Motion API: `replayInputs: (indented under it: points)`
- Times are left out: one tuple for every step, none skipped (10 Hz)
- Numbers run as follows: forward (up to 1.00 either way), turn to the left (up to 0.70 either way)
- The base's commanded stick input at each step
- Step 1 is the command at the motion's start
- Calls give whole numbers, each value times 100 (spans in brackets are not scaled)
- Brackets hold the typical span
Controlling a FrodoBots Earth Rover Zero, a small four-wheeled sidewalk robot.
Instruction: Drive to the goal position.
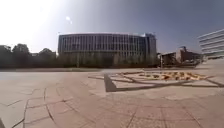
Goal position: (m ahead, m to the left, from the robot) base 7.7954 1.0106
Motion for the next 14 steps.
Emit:
replayInputs:
  points:
    - [70,0]
    - [70,0]
    - [70,0]
    - [70,0]
    - [70,0]
    - [70,6]
    - [70,35]
    - [70,34]
    - [70,32]
    - [70,1]
    - [70,0]
    - [70,0]
    - [70,0]
    - [70,0]
